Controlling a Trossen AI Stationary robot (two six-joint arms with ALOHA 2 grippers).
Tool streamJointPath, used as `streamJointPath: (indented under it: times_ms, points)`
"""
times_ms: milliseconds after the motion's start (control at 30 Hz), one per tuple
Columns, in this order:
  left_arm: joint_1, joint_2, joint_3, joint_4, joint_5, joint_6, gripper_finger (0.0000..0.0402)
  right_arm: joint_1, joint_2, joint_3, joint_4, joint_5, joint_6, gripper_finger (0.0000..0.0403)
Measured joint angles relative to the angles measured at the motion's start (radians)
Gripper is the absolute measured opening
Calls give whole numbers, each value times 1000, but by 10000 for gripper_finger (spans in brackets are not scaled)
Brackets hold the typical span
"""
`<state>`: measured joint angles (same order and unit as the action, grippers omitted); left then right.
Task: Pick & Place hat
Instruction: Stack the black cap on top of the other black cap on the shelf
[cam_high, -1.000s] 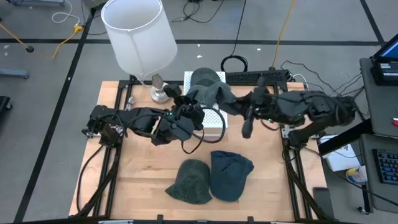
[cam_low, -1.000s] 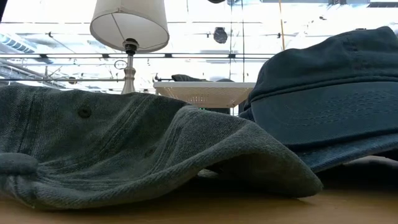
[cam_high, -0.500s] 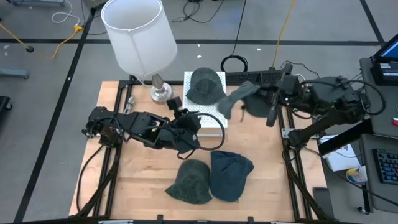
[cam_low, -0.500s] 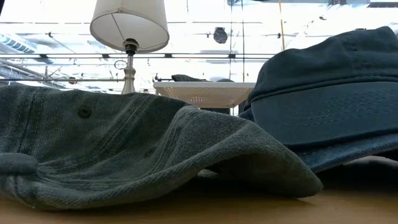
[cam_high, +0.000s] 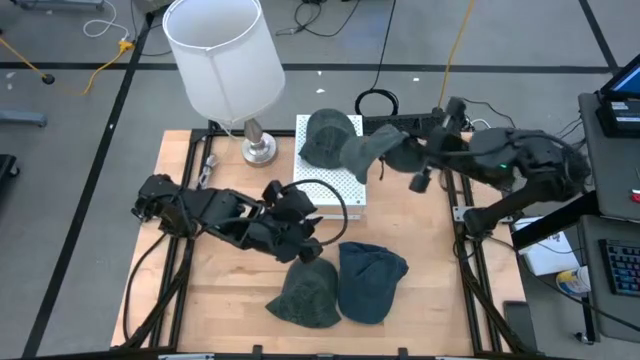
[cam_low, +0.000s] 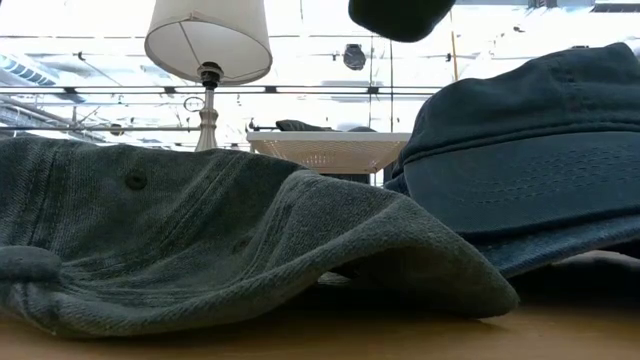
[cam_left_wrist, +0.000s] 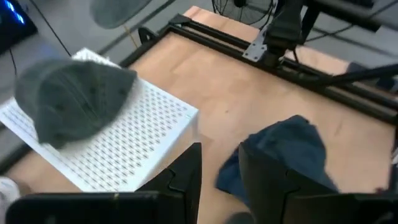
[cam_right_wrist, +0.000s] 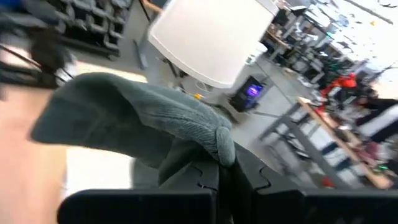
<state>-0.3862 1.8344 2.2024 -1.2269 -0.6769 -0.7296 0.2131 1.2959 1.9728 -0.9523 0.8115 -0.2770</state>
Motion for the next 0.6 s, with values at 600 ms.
streamJointPath:
  times_ms: [600]
  points:
    - [-241, -203, 0, 46, -140, 394, 113, -271, 147, 0, 298, -133, -357, 1]
